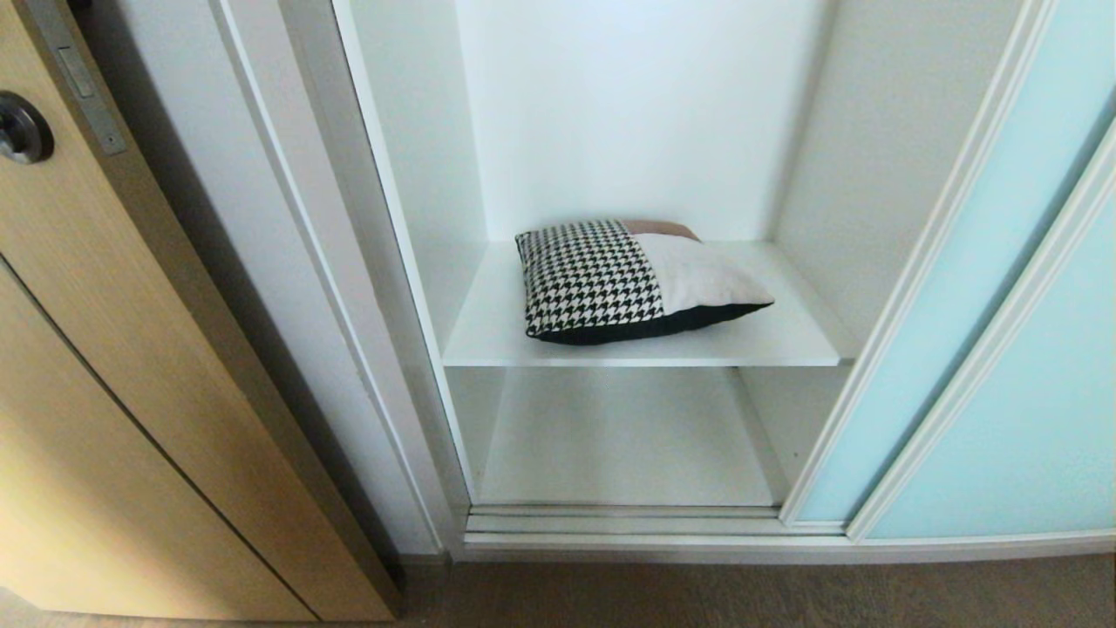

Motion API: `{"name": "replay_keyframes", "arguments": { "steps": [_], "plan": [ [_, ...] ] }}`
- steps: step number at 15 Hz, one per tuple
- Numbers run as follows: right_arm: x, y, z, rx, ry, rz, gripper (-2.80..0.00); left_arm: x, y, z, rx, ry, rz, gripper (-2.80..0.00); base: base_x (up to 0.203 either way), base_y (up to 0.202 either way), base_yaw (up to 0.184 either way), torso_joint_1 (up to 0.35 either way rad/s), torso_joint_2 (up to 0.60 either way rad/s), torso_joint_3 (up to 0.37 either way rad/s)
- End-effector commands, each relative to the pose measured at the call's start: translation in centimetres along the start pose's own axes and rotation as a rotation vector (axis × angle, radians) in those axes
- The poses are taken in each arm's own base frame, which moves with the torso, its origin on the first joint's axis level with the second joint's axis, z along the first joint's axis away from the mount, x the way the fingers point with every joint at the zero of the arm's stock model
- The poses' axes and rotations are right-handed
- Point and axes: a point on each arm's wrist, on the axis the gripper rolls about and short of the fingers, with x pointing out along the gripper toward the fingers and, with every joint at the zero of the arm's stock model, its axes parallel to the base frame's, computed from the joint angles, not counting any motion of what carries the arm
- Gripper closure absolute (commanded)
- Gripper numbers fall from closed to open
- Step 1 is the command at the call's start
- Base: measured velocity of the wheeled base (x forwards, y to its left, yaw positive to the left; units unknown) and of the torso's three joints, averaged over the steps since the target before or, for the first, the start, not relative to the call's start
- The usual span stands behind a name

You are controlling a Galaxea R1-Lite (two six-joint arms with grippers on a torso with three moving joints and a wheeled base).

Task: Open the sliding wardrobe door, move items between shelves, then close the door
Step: Close the door

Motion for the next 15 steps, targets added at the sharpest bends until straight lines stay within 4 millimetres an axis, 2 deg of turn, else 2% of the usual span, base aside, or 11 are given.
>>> {"name": "replay_keyframes", "arguments": {
  "steps": [1, 3, 5, 8, 11, 15],
  "plan": [
    [5.4, 0.7, 0.1, -0.007, 0.147, 0.053, 0.0, 0.0, 0.0, 0.0, 0.0, 0.003, 0.0, 0.0, 0.0, 0.0, 0.0, 0.0, 0.0, 0.0],
    [8.0, 0.3, 0.4, 0.02, 0.213, 0.165, 0.0, 0.0, 0.0, 0.0, 0.0, 0.003, 0.0, 0.0, 0.0, 0.0, 0.0, 0.0, 0.0, 0.0],
    [10.5, -0.2, 0.2, 0.04, 0.257, 0.203, 0.0, 0.0, 0.0, 0.0, 0.0, 0.003, 0.0, 0.0, 0.0, 0.0, 0.0, 0.0, 0.0, 0.0],
    [13.9, -2.1, -0.3, 0.081, 0.294, 0.255, 0.0, 0.0, 0.0, 0.0, 0.0, 0.003, 0.0, 0.0, 0.0, 0.0, 0.0, 0.0, 0.0, 0.0],
    [16.3, -4.9, -0.5, 0.124, 0.294, 0.277, 0.0, 0.0, 0.0, 0.0, 0.0, 0.003, 0.0, 0.0, 0.0, 0.0, 0.0, 0.0, 0.0, 0.0],
    [18.9, -6.9, -1.6, 0.145, 0.318, 0.36, 0.0, 0.0, 0.0, 0.0, 0.0, 0.003, 0.0, 0.0, 0.0, 0.0, 0.0, 0.0, 0.0, 0.0]
  ]
}}
